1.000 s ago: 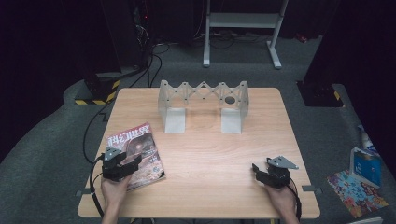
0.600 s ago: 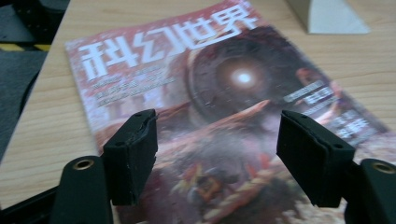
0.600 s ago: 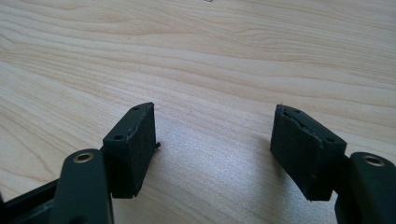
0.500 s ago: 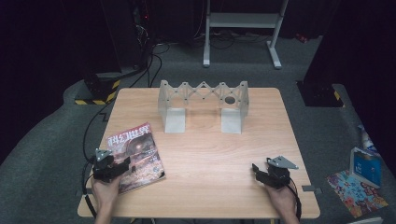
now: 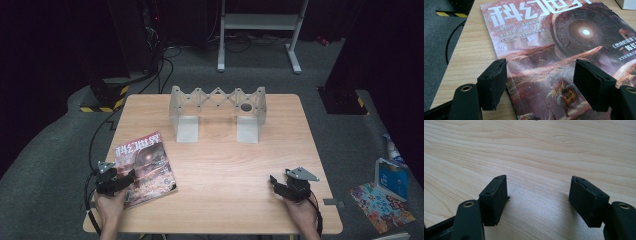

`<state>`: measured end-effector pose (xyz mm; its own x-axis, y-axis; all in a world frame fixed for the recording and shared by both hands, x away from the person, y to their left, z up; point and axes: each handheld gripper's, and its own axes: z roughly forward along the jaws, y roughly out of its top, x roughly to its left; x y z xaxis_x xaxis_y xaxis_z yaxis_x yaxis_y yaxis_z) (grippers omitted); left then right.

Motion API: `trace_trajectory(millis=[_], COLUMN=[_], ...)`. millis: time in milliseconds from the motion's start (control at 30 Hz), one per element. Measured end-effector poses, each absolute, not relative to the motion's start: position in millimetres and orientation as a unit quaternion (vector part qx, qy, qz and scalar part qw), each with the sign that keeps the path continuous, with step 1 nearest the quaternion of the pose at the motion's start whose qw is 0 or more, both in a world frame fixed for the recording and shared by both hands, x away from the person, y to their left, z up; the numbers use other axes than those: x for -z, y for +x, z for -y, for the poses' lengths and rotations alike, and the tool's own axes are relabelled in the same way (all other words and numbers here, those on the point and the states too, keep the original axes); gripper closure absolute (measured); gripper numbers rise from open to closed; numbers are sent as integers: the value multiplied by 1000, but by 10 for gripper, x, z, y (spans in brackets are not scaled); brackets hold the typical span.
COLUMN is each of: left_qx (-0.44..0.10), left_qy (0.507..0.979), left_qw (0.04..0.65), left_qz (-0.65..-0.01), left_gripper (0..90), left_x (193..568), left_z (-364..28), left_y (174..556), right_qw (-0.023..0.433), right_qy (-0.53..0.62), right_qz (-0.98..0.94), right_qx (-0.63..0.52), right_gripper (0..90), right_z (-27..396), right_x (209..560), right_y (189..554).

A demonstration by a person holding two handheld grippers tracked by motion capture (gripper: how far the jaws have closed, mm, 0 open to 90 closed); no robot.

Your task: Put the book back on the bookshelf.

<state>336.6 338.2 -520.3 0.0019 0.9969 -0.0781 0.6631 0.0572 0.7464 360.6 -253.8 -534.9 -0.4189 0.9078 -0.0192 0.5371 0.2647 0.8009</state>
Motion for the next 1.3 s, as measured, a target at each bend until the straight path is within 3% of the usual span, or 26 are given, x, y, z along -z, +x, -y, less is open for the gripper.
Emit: trace_trajectory(millis=[333,533,1300], left_qx=[-289,-263,-272], left_qy=[648,629,635], left_qw=[294,317,333], left_qz=[-641,-659,-642], left_gripper=[266,238,258], left_x=[5234,5272,5311], left_z=[-3337,-3409,-3331], left_y=[3363,3360,3236], right_qw=[249,249,248], right_qy=[478,478,479], right_qz=[-755,-755,-755], right_qx=[-373,-373,-372], right_gripper=[311,311,311], right_z=[2538,2538,2537], right_x=[5349,5349,5348], right_y=[3606,3606,3603])
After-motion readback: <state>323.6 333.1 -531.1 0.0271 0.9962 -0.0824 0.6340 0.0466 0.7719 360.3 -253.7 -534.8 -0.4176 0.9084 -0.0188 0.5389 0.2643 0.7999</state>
